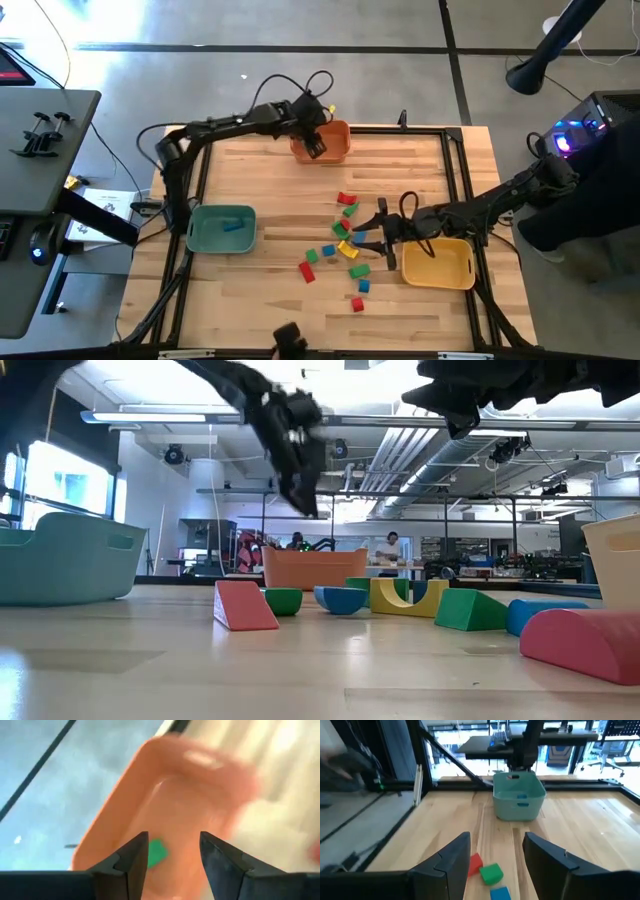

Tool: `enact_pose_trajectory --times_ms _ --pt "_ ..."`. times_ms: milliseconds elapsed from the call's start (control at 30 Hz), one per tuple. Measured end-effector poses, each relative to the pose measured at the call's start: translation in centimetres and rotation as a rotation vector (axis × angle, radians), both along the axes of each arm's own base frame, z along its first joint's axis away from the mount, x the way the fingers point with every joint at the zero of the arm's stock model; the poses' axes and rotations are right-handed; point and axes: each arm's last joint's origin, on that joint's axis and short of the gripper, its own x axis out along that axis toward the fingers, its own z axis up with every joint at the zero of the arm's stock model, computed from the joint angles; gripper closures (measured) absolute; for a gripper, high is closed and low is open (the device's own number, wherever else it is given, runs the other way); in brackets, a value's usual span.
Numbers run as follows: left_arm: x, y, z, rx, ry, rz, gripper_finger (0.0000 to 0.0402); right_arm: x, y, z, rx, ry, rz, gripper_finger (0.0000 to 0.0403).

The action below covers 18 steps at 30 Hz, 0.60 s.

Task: Sort blocks by size
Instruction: Put the green triangle block into the yellow bin

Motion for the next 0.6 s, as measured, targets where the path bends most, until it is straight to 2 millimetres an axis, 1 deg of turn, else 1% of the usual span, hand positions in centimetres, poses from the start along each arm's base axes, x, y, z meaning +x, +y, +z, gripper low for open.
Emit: enact_pose_trajectory --times_ms 67,167,267,367,433,500,600 --pt "0.2 -2.5 1.2 0.025 -0.036 -0.062 0.0248 -0.1 0.0 -0.3 -0.012 0.034 0.000 0.0226" --pt "0.1 -6.8 1.4 0.065 -0.100 -0.161 0.0257 -0.2 -0.1 -1.0 -0.059 0.101 0.005 0.0226" --pt "-0.4 -11.3 0.2 0.075 -0.182 -0.251 0.0264 -0.3 -0.1 -1.3 -0.116 0.125 0.037 0.0226" --pt "-1.4 -15.7 -1.3 0.080 -0.270 -0.355 0.0268 -0.3 -0.1 -1.6 -0.121 0.140 0.050 0.0226" --pt "-2.1 -18.4 -2.3 0.090 -0.328 -0.418 0.0268 -0.3 -0.1 -1.7 -0.116 0.152 0.089 0.0226" --pt "-2.8 -20.8 -3.3 0.109 -0.376 -0.467 0.0268 -0.2 0.0 -2.0 -0.099 0.168 0.148 0.0226" --pt "-3.6 -23.8 -4.5 0.148 -0.437 -0.498 0.0268 0.1 0.5 -3.0 -0.070 0.220 0.202 0.0225"
